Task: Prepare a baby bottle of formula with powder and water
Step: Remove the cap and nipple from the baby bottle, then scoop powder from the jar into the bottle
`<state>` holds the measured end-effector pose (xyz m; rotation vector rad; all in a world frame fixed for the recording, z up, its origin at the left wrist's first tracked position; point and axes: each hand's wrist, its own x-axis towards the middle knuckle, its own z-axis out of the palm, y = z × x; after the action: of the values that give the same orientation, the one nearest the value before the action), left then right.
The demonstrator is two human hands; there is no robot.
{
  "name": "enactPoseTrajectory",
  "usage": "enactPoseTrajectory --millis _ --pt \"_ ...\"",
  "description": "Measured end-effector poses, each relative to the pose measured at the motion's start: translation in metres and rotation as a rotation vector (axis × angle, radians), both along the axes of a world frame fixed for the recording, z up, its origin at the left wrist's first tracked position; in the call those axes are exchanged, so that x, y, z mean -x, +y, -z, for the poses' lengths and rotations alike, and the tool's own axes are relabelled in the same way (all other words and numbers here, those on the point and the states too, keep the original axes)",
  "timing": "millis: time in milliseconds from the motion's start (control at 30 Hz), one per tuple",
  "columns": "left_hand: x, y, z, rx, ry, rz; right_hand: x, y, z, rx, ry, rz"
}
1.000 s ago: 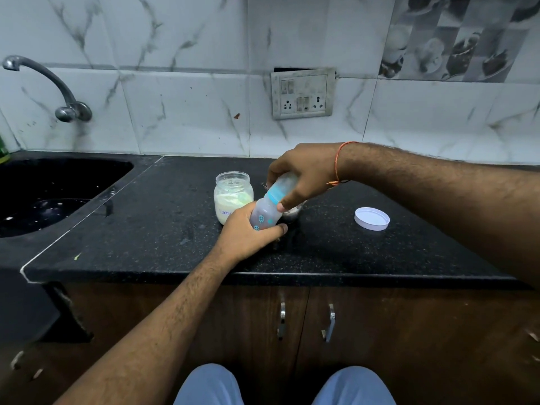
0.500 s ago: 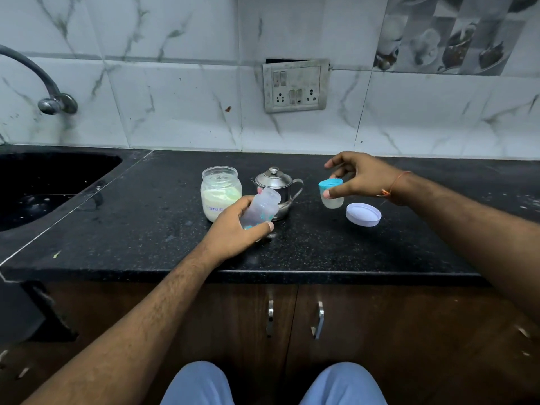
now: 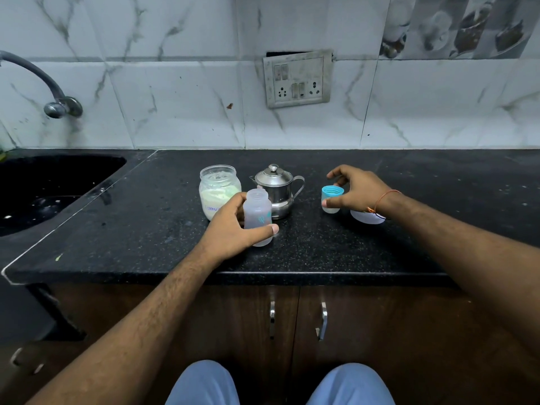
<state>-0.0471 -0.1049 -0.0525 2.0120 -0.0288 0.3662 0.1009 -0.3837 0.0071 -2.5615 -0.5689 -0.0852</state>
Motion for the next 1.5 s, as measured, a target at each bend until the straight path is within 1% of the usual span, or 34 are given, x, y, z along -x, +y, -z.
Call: enactPoseTrajectory --millis 167,267,333,400,500,533,567,633,700,767,833,933,1067,1300,1400,1500 --pt "0.003 0.001 0.003 0.133 -0.115 -0.018 0.006 -0.001 0.000 0.055 0.013 -0.008" --pt "0.006 0.000 0.002 0.137 -0.173 -0.047 0.013 0.001 -0.007 0.060 0.005 -0.016" --pt "0.009 -0.002 0.000 0.139 -0.229 -0.101 0.020 0.004 -0.014 0.041 -0.040 -0.023" --pt "0.014 -0.003 -0.002 0.183 -0.344 -0.186 0.028 0.008 -0.025 -0.010 -0.117 -0.040" --pt "0.019 0.005 -0.007 0.237 -0.598 -0.357 0.040 0.021 -0.043 -0.079 -0.267 -0.096" --pt "0.017 0.013 -0.007 0.247 -0.630 -0.430 0.043 0.028 -0.050 -0.093 -0.305 -0.125" --pt "0.014 0.024 -0.007 0.241 -0.624 -0.490 0.046 0.035 -0.056 -0.104 -0.332 -0.157" --pt "0.007 0.049 -0.006 0.162 -0.496 -0.547 0.051 0.054 -0.066 -0.104 -0.373 -0.228" --pt "0.000 0.071 -0.002 0.088 -0.283 -0.491 0.054 0.078 -0.076 -0.096 -0.412 -0.295" --pt "-0.005 0.080 0.001 0.046 -0.095 -0.379 0.057 0.103 -0.084 -0.075 -0.435 -0.352" --pt "-0.010 0.081 0.003 0.000 -0.018 -0.301 0.058 0.129 -0.089 -0.004 -0.439 -0.395" --pt "-0.013 0.079 0.002 -0.075 -0.019 -0.275 0.055 0.163 -0.093 0.141 -0.425 -0.427" --pt "-0.011 0.079 0.002 -0.073 -0.067 -0.286 0.049 0.198 -0.094 0.286 -0.369 -0.409" --pt "-0.006 0.082 0.004 -0.094 -0.203 -0.267 0.047 0.219 -0.089 0.475 -0.275 -0.483" --pt "-0.004 0.080 0.003 -0.095 -0.250 -0.261 0.050 0.222 -0.084 0.476 -0.278 -0.546" --pt "-0.005 0.081 0.003 -0.096 -0.280 -0.251 0.053 0.224 -0.082 0.391 -0.303 -0.577"
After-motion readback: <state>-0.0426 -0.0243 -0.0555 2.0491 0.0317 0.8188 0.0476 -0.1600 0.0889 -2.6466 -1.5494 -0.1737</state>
